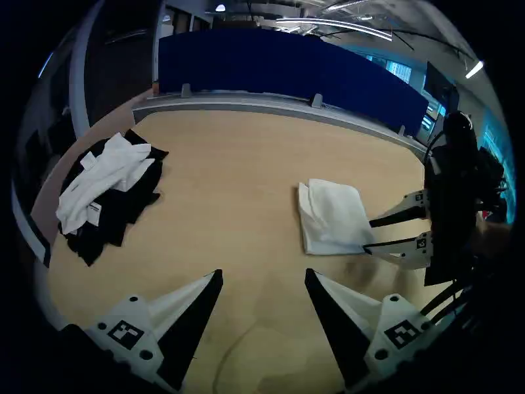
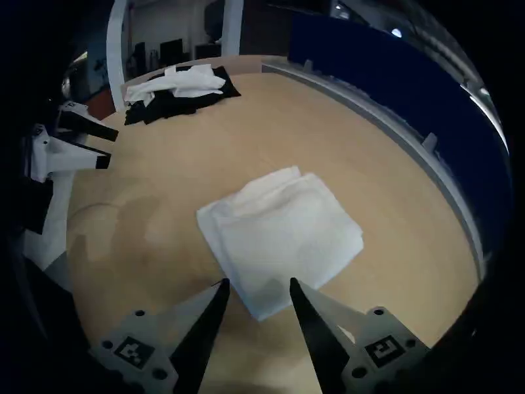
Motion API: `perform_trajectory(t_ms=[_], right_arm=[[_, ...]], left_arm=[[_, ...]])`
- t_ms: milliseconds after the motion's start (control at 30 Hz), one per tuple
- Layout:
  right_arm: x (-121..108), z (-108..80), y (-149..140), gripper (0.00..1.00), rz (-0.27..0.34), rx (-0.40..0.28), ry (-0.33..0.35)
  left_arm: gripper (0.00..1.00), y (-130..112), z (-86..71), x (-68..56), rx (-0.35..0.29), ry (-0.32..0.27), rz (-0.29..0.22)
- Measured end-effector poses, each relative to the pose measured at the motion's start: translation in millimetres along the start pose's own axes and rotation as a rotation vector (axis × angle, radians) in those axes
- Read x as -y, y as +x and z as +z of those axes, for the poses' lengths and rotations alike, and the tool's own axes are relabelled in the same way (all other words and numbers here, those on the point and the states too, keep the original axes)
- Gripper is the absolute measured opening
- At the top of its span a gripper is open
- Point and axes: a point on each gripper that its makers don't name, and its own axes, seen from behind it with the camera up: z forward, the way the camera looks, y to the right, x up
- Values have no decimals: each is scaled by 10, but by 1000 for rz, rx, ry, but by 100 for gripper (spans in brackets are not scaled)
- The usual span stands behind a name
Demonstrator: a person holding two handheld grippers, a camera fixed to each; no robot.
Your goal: Fold towel
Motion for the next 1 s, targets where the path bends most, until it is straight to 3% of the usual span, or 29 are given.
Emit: perform_trajectory(t_ms=[233,400,933,1000], right_arm=[[-80,-19,-183,70,46,30,-23],[-73,-2,-258,64,64,46,-24],[-8,55,-348,7,134,49,-6],[-23,50,-340,4,134,44,-15]], left_arm=[[93,11,7,-36,-1,-4,3],[93,25,17,-56,0,-6,9],[93,62,7,-73,-1,-9,14],[93,64,6,-75,-1,-9,16]])
